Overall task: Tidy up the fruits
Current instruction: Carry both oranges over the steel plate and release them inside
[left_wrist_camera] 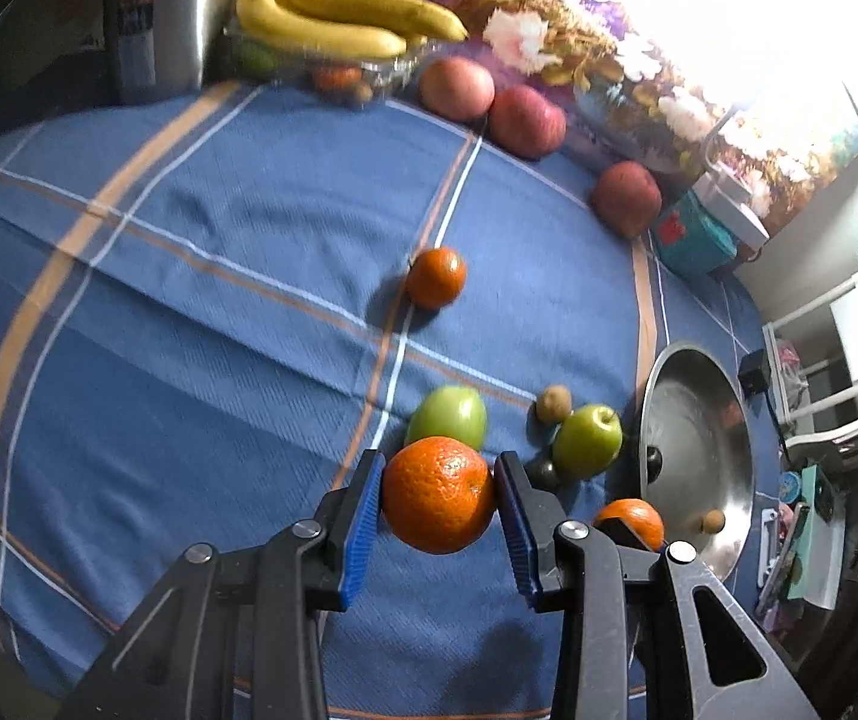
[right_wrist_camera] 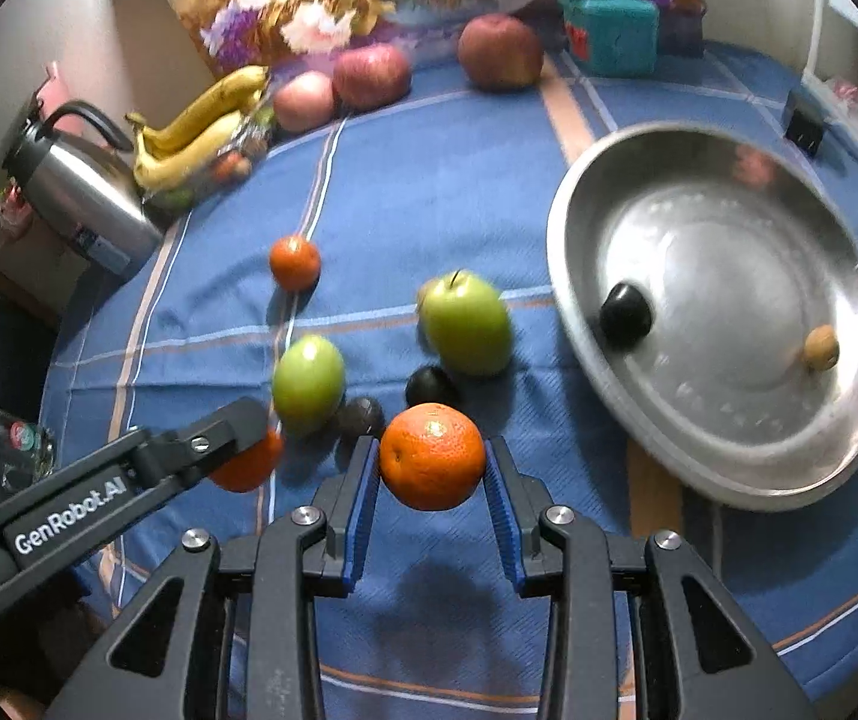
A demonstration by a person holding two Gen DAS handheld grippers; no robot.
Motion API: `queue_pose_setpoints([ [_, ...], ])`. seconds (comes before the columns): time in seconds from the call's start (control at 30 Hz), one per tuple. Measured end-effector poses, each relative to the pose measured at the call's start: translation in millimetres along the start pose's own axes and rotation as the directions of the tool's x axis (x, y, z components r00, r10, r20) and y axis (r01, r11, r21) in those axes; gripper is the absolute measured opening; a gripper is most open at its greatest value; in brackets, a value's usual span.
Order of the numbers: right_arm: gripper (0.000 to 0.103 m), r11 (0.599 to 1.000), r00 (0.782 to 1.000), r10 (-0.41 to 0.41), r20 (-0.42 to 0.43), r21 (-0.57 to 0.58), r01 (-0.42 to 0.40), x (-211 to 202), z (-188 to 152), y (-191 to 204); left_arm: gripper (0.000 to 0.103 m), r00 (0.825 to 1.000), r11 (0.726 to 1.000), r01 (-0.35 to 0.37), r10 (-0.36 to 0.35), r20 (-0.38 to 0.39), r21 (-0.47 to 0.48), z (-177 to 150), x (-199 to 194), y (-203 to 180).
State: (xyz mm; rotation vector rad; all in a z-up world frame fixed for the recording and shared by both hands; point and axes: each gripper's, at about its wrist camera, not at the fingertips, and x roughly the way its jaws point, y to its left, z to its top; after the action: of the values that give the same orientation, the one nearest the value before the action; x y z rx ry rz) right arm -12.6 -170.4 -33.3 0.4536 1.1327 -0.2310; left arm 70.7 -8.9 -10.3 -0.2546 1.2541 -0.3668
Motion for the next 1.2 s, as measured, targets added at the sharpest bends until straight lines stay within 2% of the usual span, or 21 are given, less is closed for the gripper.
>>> queue_pose_setpoints([
  [0.33, 0.037, 0.995, 0.994, -0.093, 0.050, 0.024, 0.092, -10, 16, 2, 0.040, 0.998, 0.999, -0.039, 0.039, 0.044, -0.002, 13, -6, -1],
  [0.67, 0.037, 0.994, 0.990, -0.112, 0.091, -0.001, 0.113, -20, 32, 7, 0.040, 0.995, 0.997, -0.076, 0.075, 0.060, 0.015, 23, -3, -14],
  [0.97, 0.037, 0.988, 0.983, -0.151, 0.099, 0.036, 0.149, -26, 53, -23, 0.040, 0.990, 0.986, -0.140, 0.137, 0.040, 0.090, 31, 19, -47],
  [1.2, 0.037, 0.979, 0.977, -0.194, 0.085, 0.083, 0.187, -27, 63, -56, 0.040, 0.988, 0.977, -0.154, 0.150, 0.037, 0.148, 31, 29, -75],
])
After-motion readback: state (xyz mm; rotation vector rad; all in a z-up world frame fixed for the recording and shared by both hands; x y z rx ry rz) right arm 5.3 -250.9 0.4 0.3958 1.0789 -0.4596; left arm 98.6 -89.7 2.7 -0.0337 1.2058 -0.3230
